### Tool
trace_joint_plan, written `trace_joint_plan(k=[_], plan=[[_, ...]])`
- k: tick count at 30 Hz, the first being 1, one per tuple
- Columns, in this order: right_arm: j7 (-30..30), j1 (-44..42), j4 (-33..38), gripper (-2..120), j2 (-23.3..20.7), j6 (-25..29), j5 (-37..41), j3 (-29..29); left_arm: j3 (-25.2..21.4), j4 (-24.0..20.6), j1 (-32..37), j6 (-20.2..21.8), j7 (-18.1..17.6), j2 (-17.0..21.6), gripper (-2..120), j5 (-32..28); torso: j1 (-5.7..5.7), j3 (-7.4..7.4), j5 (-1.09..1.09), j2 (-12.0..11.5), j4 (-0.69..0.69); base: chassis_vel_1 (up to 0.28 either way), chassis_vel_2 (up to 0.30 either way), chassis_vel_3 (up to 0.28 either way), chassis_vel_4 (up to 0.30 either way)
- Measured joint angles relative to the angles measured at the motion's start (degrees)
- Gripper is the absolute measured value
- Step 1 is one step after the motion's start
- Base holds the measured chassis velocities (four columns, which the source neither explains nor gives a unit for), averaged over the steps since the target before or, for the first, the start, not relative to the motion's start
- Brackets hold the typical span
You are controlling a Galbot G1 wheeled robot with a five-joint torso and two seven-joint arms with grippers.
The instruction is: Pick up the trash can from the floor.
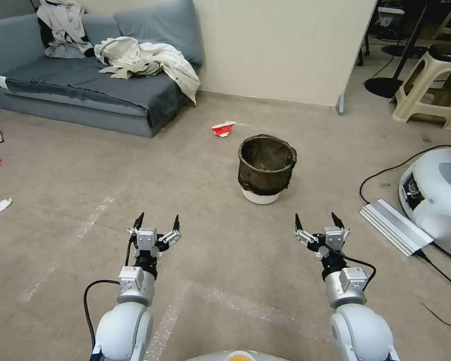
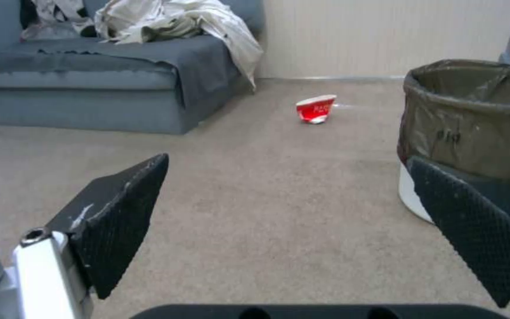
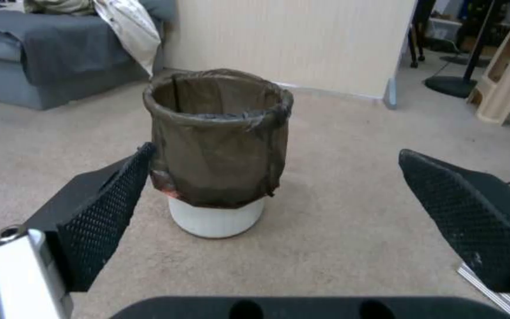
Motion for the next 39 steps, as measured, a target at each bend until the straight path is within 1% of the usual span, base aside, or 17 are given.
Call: trace_joint_plan(k=[16, 18, 19, 20, 23, 26, 27, 30, 31, 32, 33, 34, 35, 36, 37, 38, 39], plan=[[0.0, -0.1, 0.3, 100, 0.2, 0.0, -0.1, 0.0, 0.0, 0.0, 0.0, 0.0, 0.0, 0.0, 100, 0.0, 0.00, 0.00, 0.00, 0.0, 0.00, 0.000, 0.000, 0.000, 0.000], [0.4, -1.1, 3.3, 100, 1.8, -0.5, -1.6, -0.5, 0.1, -1.0, 0.1, 0.2, -0.2, 0.2, 100, -0.2, 0.00, 0.00, 0.00, 0.0, 0.00, 0.000, 0.000, 0.000, 0.000], [0.4, -1.1, 3.3, 100, 1.8, -0.5, -1.6, -0.5, 0.1, -1.0, 0.1, 0.2, -0.2, 0.2, 100, -0.2, 0.00, 0.00, 0.00, 0.0, 0.00, 0.000, 0.000, 0.000, 0.000], [0.6, -1.9, 5.7, 100, 3.1, -0.9, -2.7, -0.9, 0.4, -2.5, 0.2, 0.5, -0.6, 0.4, 100, -0.5, 0.00, 0.00, -0.03, 0.0, 0.01, 0.000, 0.000, 0.000, 0.000], [0.8, -2.4, 7.2, 100, 3.9, -1.1, -3.4, -1.1, 0.6, -3.8, 0.3, 0.7, -0.8, 0.6, 100, -0.8, 0.00, 0.00, -0.02, 0.0, 0.00, 0.000, 0.000, 0.000, 0.000], [1.2, -3.7, 11.0, 100, 5.8, -1.7, -5.1, -1.7, 1.2, -7.7, 0.6, 1.5, -1.8, 1.3, 100, -1.8, 0.00, 0.00, -0.05, 0.0, -0.01, 0.000, 0.000, 0.000, 0.000], [1.2, -3.7, 11.0, 100, 5.8, -1.7, -5.1, -1.7, 1.2, -7.7, 0.6, 1.5, -1.8, 1.3, 100, -1.8, 0.00, 0.00, -0.05, 0.0, -0.01, 0.000, 0.000, 0.000, 0.000], [1.3, -4.0, 12.1, 100, 6.2, -1.9, -5.4, -1.8, 2.2, -14.3, 1.2, 3.0, -3.3, 2.4, 100, -3.4, 0.00, 0.00, 0.01, 0.0, 0.00, 0.000, 0.000, 0.000, 0.000], [1.3, -4.0, 12.1, 100, 6.2, -1.9, -5.4, -1.8, 2.2, -14.3, 1.2, 3.0, -3.3, 2.4, 100, -3.4, 0.00, 0.00, 0.01, 0.0, 0.00, 0.000, 0.000, 0.000, 0.000], [1.4, -3.9, 12.3, 100, 6.2, -1.9, -5.3, -1.8, 2.6, -16.4, 1.3, 3.4, -3.7, 2.7, 100, -3.9, 0.00, 0.00, -0.02, 0.0, 0.01, 0.000, 0.000, 0.000, 0.000], [1.3, -4.1, 12.4, 100, 6.2, -2.0, -5.0, -1.6, 2.0, -17.2, 1.0, 2.7, -3.2, 2.4, 100, -3.2, 0.00, -0.01, 0.07, 0.0, -0.01, 0.000, 0.000, 0.000, 0.000], [1.2, -4.2, 12.4, 100, 5.9, -2.1, -4.8, -1.3, 1.9, -16.5, 1.1, 2.8, -3.1, 2.5, 100, -3.2, 0.00, 0.01, -0.08, 0.0, 0.01, 0.000, 0.000, 0.000, 0.000], [1.1, -4.2, 12.3, 100, 5.3, -2.3, -4.4, -0.9, 1.7, -18.6, 1.4, 3.8, -3.9, 3.5, 100, -4.1, 0.00, 0.00, -0.03, 0.0, -0.02, 0.000, 0.000, 0.000, 0.000], [1.1, -4.2, 12.3, 100, 5.3, -2.3, -4.4, -0.9, 1.7, -18.6, 1.4, 3.8, -3.9, 3.5, 100, -4.1, 0.00, 0.00, -0.03, 0.0, -0.02, 0.000, 0.000, 0.000, 0.000], [1.0, -4.2, 12.2, 100, 4.6, -2.8, -3.8, -0.5, 1.3, -20.1, 1.8, 5.1, -5.2, 4.3, 100, -4.5, 0.00, 0.00, 0.08, 0.0, -0.01, 0.000, 0.000, 0.000, 0.000], [0.9, -4.1, 12.3, 100, 4.2, -3.3, -3.0, -0.2, 1.2, -19.8, 2.1, 6.0, -5.9, 4.5, 100, -4.6, 0.00, 0.00, -0.07, 0.0, 0.02, 0.000, 0.000, 0.000, 0.000], [0.9, -3.9, 12.5, 100, 4.0, -3.9, -2.4, -0.1, 1.1, -19.1, 2.2, 6.3, -6.5, 4.5, 100, -4.5, 0.00, 0.00, 0.04, 0.0, -0.01, 0.000, 0.000, 0.000, 0.000]])
